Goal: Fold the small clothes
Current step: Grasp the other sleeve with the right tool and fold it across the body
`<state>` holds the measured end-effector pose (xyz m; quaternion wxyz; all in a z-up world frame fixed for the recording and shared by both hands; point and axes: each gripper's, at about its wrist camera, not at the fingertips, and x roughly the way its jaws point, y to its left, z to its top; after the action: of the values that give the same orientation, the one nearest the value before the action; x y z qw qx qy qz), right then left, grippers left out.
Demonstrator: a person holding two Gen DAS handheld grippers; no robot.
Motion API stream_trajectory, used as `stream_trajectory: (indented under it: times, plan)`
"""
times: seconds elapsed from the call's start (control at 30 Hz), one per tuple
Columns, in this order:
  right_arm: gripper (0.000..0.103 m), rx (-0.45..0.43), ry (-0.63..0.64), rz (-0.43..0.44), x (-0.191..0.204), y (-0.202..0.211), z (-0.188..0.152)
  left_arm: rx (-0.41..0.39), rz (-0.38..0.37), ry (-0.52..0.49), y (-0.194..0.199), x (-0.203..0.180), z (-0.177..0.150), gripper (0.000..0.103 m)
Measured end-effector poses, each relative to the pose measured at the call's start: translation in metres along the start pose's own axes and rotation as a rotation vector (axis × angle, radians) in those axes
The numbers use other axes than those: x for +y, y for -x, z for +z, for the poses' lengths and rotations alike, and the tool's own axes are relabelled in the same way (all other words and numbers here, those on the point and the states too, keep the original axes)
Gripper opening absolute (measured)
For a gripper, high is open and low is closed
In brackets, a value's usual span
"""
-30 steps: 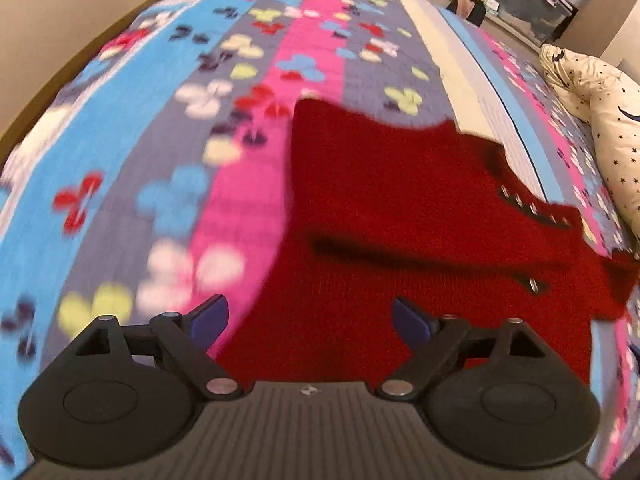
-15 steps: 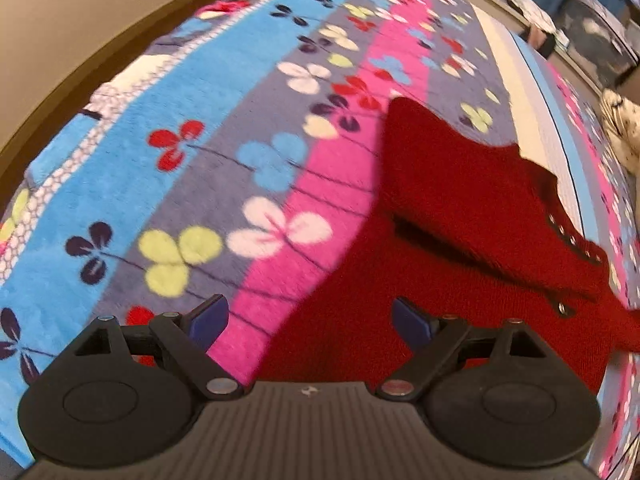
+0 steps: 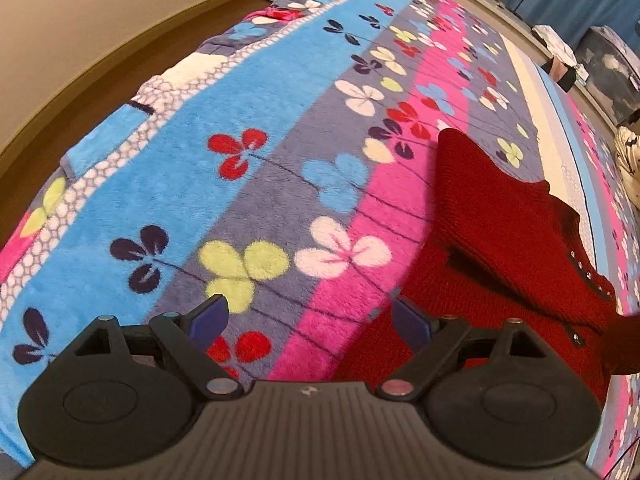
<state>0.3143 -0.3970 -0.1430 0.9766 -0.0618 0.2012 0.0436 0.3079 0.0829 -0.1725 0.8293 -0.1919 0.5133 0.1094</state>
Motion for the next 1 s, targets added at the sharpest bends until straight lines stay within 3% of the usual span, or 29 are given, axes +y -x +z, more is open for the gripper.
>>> stream_trajectory:
  times: [0.03,0.07,0.1,0.2,0.33,0.47,0.53,0.6,0.67,0.73,0.8,0.83,0.9,1.0]
  plan:
    - [0.024,0.087,0.074,0.114,0.031,-0.002,-0.017,0.006,-0.009,0.009,-0.003,0.002,0.000,0.092]
    - [0.034,0.201,0.113,0.214,0.058,-0.004,-0.043,0.014,-0.018,0.014,-0.005,0.002,-0.001,0.092]
    - [0.045,0.292,0.124,0.250,0.071,-0.005,-0.063,0.022,-0.023,0.014,-0.008,0.002,-0.001,0.092]
    - [0.049,0.432,0.011,0.216,0.061,-0.002,-0.093,0.032,-0.035,-0.020,-0.016,-0.004,0.000,0.092]
    - [0.056,0.398,-0.249,0.088,-0.006,0.010,-0.083,0.025,-0.069,-0.067,-0.026,-0.025,0.005,0.092]
    - [0.056,0.338,-0.273,-0.082,-0.049,0.001,-0.074,0.032,-0.104,-0.087,-0.035,-0.047,0.004,0.092]
    - [0.053,0.315,-0.262,-0.120,-0.056,-0.016,-0.071,0.044,-0.109,-0.105,-0.037,-0.054,0.000,0.092]
    - [0.026,0.343,-0.247,-0.110,-0.052,-0.047,-0.070,0.045,-0.102,-0.131,-0.037,-0.058,-0.005,0.092]
    - [0.017,0.439,-0.198,-0.144,-0.046,-0.079,-0.087,0.041,-0.082,-0.146,-0.036,-0.057,-0.009,0.092]
    - [0.025,0.466,-0.154,-0.194,-0.040,-0.099,-0.104,0.050,-0.059,-0.148,-0.036,-0.050,-0.011,0.092]
    - [0.026,0.436,-0.260,-0.204,-0.042,-0.086,-0.095,0.049,-0.030,-0.159,-0.033,-0.043,-0.014,0.092]
    - [0.027,0.422,-0.330,-0.188,-0.048,-0.071,-0.092,0.043,-0.020,-0.171,-0.030,-0.039,-0.016,0.092]
    - [0.045,0.381,-0.473,-0.131,-0.059,-0.025,-0.087,0.037,-0.009,-0.209,-0.024,-0.032,-0.025,0.092]
    - [0.066,0.368,-0.496,-0.077,-0.058,0.057,-0.094,0.059,-0.036,-0.262,-0.013,-0.019,-0.049,0.092]
